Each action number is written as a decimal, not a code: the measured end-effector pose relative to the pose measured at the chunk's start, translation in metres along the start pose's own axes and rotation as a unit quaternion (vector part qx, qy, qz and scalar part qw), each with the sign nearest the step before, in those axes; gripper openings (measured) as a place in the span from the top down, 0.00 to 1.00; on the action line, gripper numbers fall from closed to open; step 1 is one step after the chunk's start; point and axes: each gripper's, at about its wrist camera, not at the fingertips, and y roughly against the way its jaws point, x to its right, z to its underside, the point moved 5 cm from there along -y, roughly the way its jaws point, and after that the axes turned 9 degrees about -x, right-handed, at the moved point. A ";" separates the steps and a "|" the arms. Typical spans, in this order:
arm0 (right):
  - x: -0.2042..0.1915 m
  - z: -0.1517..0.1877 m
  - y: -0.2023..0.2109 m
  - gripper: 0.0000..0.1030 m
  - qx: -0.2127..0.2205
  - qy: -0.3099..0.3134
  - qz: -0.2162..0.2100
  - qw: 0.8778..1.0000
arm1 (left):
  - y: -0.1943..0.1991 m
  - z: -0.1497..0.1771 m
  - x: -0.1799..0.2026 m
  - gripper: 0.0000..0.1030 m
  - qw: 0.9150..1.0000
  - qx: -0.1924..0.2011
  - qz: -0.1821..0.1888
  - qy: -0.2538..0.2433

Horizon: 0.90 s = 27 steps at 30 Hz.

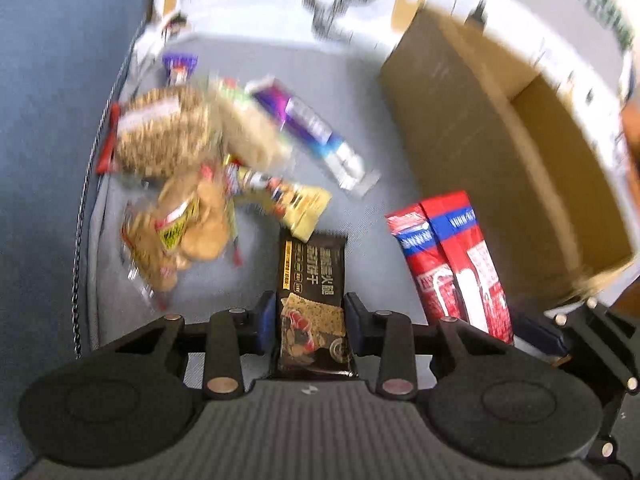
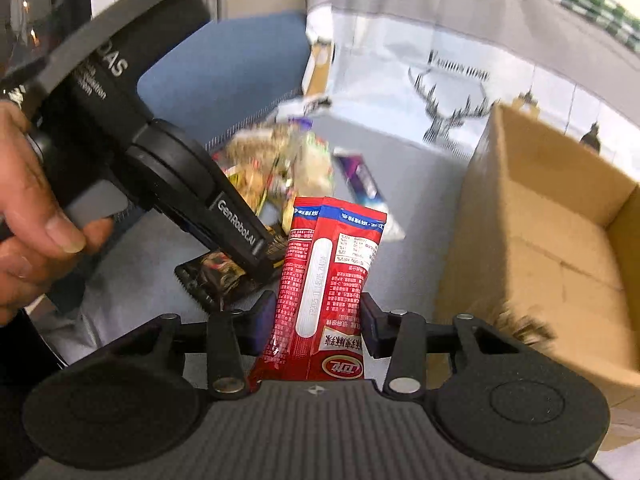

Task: Organize snacks
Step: 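Lift the red wafer pack with the right tool while the left tool lifts the dark biscuit pack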

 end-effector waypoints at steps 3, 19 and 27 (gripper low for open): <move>0.009 -0.007 0.025 0.56 0.035 -0.008 -0.001 0.999 | 0.020 -0.005 0.003 0.71 0.999 0.042 0.030 0.012; 0.193 -0.061 0.099 0.56 0.177 -0.145 0.057 0.972 | 0.052 -0.042 0.046 1.00 0.987 0.133 0.078 0.035; 0.230 -0.018 0.080 0.56 0.146 -0.210 0.047 0.966 | -0.004 -0.039 0.051 0.58 1.000 0.010 -0.016 -0.009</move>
